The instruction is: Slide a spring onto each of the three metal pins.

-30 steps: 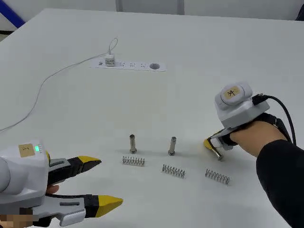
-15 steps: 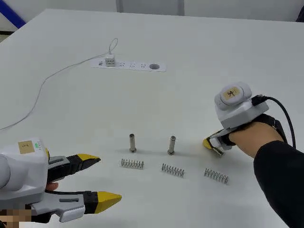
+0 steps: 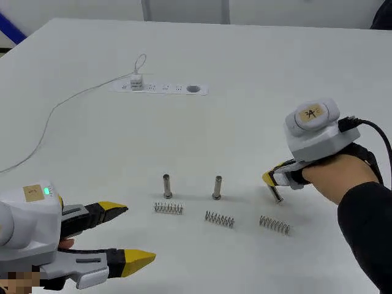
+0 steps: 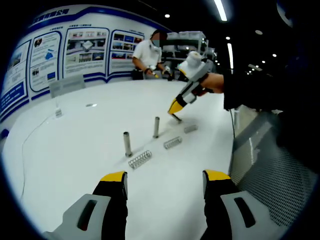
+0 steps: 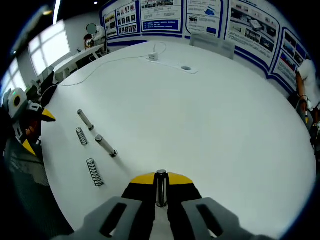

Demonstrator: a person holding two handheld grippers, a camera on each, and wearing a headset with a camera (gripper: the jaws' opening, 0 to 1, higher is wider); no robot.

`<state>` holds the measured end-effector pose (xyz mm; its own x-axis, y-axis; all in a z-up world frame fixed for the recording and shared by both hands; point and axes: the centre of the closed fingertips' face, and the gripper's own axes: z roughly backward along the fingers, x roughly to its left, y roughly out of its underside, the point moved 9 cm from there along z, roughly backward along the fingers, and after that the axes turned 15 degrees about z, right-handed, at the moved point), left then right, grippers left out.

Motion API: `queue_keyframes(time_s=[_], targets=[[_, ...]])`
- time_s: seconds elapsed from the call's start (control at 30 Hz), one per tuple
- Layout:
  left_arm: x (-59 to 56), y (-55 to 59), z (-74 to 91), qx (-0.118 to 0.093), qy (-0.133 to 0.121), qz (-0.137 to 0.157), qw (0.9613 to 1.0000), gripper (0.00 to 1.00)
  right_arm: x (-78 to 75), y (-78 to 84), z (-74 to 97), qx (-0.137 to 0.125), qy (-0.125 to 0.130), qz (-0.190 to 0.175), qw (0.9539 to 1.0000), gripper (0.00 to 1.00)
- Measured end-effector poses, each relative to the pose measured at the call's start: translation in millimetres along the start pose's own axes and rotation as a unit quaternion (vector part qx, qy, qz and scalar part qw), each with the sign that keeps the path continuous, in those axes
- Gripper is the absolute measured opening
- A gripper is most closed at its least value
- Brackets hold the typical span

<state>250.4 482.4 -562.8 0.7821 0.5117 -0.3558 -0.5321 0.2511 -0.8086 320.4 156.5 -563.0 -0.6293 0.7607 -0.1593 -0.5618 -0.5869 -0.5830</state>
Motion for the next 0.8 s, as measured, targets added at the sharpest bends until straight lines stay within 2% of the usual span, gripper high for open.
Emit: queue_keyframes(time_s=[0.8], targets=[[-1.6, 0.2, -0.6, 0.01, -0.002, -0.013, 0.9999, 0.62, 4.2, 9.0, 22.3, -0.032, 0.012, -0.012, 0.9993, 0.08]])
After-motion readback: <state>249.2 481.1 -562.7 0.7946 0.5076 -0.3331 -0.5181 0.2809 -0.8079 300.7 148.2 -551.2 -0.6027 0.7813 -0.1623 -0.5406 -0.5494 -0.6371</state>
